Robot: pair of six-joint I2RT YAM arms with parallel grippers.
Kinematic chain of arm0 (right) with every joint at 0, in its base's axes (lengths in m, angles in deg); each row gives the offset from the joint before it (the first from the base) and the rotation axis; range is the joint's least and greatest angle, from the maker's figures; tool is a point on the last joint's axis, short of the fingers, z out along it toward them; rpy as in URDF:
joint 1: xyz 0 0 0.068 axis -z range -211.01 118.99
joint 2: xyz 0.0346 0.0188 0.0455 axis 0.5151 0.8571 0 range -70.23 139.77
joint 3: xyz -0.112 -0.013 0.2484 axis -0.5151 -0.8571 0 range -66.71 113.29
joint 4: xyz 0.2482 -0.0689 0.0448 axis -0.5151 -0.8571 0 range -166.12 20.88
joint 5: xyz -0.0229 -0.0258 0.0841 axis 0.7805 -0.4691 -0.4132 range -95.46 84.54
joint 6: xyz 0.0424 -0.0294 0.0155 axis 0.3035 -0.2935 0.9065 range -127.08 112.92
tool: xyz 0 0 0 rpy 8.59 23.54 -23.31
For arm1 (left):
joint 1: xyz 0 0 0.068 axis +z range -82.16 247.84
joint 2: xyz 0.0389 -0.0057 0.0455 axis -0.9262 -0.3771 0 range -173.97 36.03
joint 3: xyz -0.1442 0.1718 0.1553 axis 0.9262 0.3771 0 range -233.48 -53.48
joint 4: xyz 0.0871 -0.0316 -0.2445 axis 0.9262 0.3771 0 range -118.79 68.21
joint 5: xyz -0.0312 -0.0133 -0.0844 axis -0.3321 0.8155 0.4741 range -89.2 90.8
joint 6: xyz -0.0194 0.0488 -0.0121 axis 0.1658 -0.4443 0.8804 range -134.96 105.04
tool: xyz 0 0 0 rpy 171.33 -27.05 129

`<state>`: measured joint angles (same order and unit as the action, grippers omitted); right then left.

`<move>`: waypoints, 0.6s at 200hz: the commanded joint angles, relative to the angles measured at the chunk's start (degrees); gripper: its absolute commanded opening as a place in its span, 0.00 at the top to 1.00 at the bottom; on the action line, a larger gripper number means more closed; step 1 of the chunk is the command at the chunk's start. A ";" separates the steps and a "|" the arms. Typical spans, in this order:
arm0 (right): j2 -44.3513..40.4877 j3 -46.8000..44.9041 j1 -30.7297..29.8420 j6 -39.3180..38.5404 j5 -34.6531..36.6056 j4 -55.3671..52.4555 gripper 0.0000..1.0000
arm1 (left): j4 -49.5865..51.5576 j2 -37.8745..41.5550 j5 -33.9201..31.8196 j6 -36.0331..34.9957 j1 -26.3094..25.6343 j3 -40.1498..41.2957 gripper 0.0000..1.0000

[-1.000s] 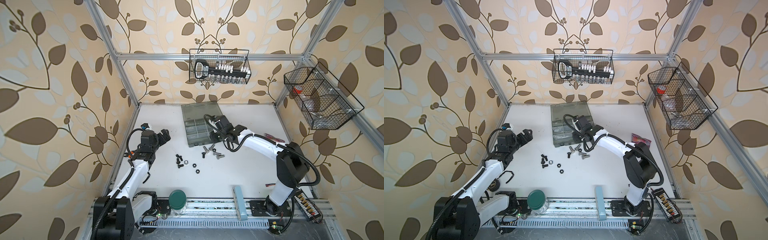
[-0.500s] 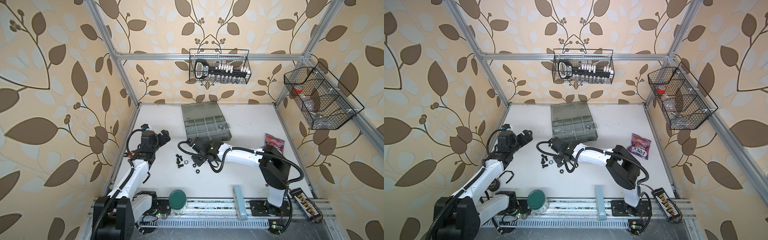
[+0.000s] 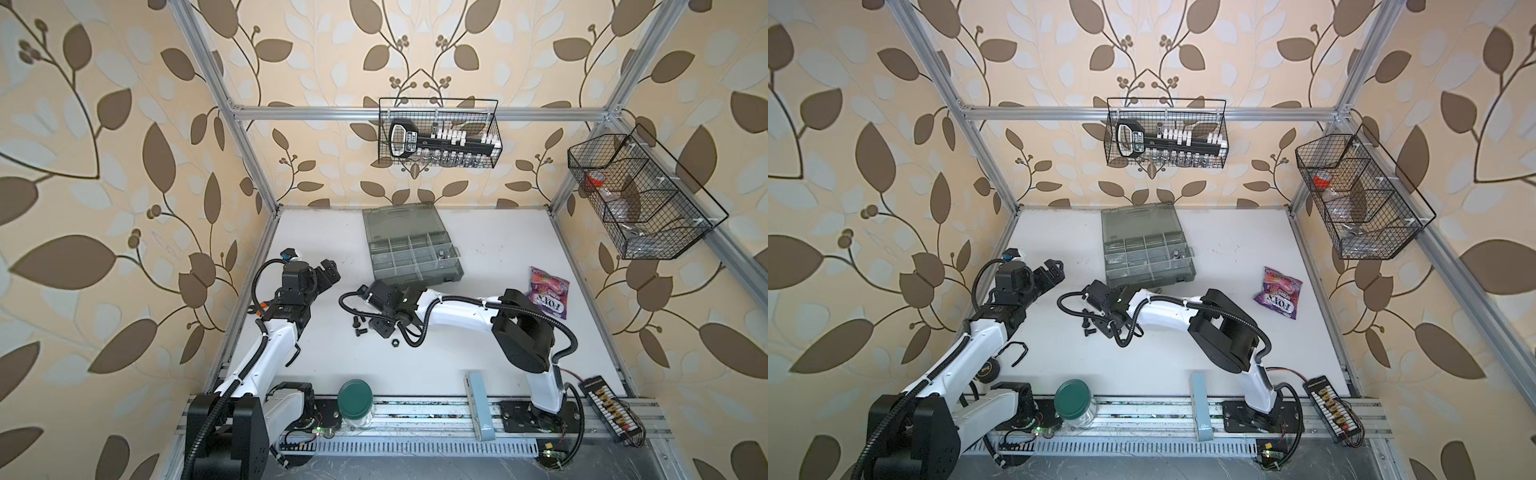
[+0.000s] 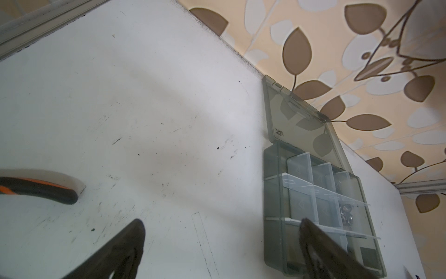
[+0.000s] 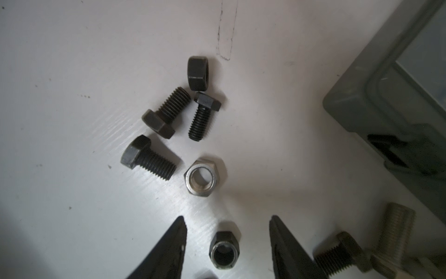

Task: Sort the screws and nuts into containers
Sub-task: Pick up the nut from the center of the table.

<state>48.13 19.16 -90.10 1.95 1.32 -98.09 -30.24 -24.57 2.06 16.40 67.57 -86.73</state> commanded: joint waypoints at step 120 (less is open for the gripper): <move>6.78 6.24 0.03 -1.13 -2.48 -1.36 0.49 | -0.92 0.28 -1.39 0.26 0.54 -2.02 0.01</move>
<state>53.12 23.92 -90.10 1.28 -0.58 -98.31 -30.27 -24.57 1.84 16.55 67.57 -86.73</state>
